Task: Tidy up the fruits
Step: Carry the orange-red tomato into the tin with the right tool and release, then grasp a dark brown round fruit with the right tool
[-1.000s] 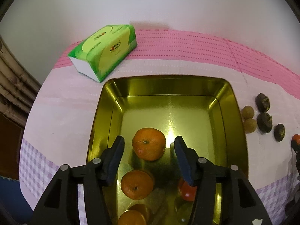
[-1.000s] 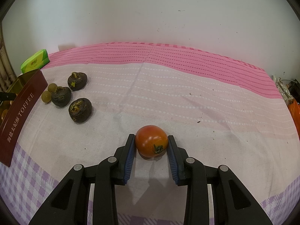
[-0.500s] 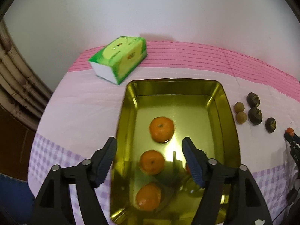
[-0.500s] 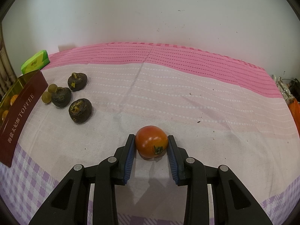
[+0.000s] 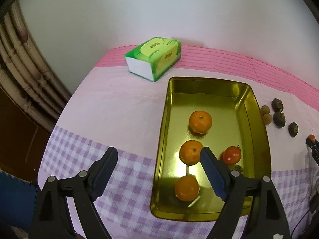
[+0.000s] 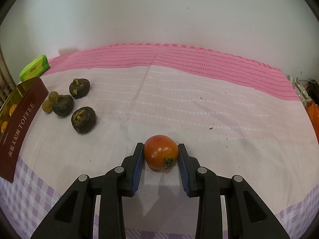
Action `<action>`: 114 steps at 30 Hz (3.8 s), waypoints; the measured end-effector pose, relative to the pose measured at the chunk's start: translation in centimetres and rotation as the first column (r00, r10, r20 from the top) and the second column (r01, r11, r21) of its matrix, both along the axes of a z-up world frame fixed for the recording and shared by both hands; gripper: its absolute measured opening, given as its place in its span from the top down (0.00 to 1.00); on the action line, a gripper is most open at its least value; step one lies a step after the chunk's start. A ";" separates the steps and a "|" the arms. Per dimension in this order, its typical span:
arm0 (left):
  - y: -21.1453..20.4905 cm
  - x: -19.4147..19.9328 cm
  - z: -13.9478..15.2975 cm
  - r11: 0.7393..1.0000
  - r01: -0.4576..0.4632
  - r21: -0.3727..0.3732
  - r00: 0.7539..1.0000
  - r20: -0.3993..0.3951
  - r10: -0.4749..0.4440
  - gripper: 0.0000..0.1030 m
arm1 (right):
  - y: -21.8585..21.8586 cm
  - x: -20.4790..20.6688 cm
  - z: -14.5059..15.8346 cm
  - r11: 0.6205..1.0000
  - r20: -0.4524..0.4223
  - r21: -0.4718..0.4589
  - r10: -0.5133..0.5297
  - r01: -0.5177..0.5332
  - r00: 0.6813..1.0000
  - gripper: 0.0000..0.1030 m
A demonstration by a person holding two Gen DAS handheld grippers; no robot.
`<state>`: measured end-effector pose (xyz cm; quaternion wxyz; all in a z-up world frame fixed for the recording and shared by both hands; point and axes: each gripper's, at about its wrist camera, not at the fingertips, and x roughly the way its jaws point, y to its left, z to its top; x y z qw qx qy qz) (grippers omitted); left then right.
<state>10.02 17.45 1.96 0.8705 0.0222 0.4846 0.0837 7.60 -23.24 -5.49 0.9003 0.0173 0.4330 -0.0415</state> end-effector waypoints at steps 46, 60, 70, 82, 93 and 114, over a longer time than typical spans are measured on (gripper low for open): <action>6.0 -4.8 -1.0 0.982 -0.189 -0.020 0.981 0.029 0.190 0.06 | 28.0 3.4 5.4 0.845 -0.004 0.068 0.531 -0.530 0.847 0.67; 5.5 -4.8 -1.2 0.985 -0.174 -0.015 0.984 0.026 0.174 0.06 | 29.2 5.1 3.3 0.848 -0.080 0.041 0.530 -0.528 0.845 0.67; 5.3 -4.7 -1.3 0.987 -0.162 -0.015 0.986 0.025 0.163 0.06 | 29.4 5.1 3.0 0.851 -0.089 0.024 0.525 -0.525 0.846 0.67; 4.9 -4.9 -1.3 0.988 -0.152 -0.009 0.988 0.023 0.152 0.06 | 28.7 4.9 4.0 0.857 -0.060 0.037 0.515 -0.514 0.855 0.61; 4.7 -4.8 -1.4 0.989 -0.145 -0.001 0.989 0.016 0.145 0.06 | 26.7 3.8 6.9 0.870 0.035 0.071 0.487 -0.488 0.873 0.61; 4.2 -4.6 -1.9 0.993 -0.114 0.029 0.993 0.011 0.114 0.06 | 8.8 2.4 3.8 0.988 -0.035 0.044 0.152 -0.150 0.988 0.60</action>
